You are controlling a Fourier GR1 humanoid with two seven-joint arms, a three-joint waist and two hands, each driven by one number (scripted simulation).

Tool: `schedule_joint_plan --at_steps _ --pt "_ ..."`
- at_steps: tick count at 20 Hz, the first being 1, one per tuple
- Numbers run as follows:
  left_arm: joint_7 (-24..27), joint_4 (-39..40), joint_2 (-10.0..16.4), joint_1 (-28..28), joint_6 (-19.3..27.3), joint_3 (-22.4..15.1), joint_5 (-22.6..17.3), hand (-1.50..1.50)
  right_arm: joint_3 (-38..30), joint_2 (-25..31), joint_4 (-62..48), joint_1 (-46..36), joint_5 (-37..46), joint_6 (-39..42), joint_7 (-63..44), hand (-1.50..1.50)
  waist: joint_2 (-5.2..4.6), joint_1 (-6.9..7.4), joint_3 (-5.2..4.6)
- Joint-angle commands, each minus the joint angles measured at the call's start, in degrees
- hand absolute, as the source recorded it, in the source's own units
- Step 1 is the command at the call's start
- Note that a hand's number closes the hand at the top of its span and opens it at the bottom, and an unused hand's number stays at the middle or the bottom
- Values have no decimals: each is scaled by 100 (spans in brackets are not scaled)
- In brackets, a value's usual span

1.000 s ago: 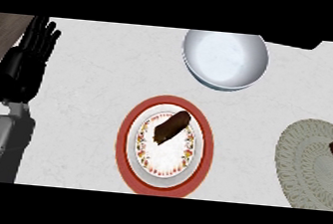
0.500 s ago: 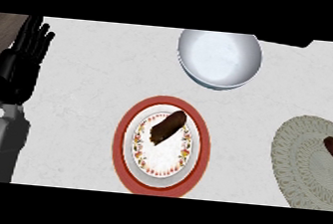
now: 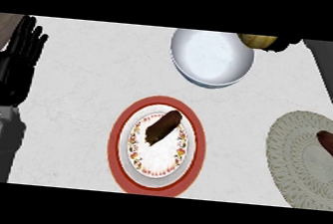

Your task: Pick the squash from the placemat and place it in the bowl

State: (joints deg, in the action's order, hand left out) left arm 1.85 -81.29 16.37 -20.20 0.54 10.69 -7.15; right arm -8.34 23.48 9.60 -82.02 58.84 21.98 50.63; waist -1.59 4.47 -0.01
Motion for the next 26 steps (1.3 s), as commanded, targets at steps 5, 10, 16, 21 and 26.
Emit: schedule_joint_plan --at_steps 5,10,16,21,26 --pt "-143 -291 27 93 -66 -52 -24 0 193 -518 -295 325 197 -398 -203 150 -14 12 4" --pt "-224 -232 239 105 -211 143 -162 0 -12 -992 -595 412 -16 -180 -863 -150 -4 8 2" --pt "-124 -284 134 154 -165 103 -138 0 -692 -963 -730 617 -732 345 -574 -150 -35 25 8" --pt "90 -240 37 205 -77 46 -4 0 -1493 -936 -528 665 -1547 -104 -716 -150 -59 16 10" --pt "57 -279 -104 230 -88 -99 5 0 -1995 -339 -538 508 -2031 52 -1221 -150 -118 137 11"
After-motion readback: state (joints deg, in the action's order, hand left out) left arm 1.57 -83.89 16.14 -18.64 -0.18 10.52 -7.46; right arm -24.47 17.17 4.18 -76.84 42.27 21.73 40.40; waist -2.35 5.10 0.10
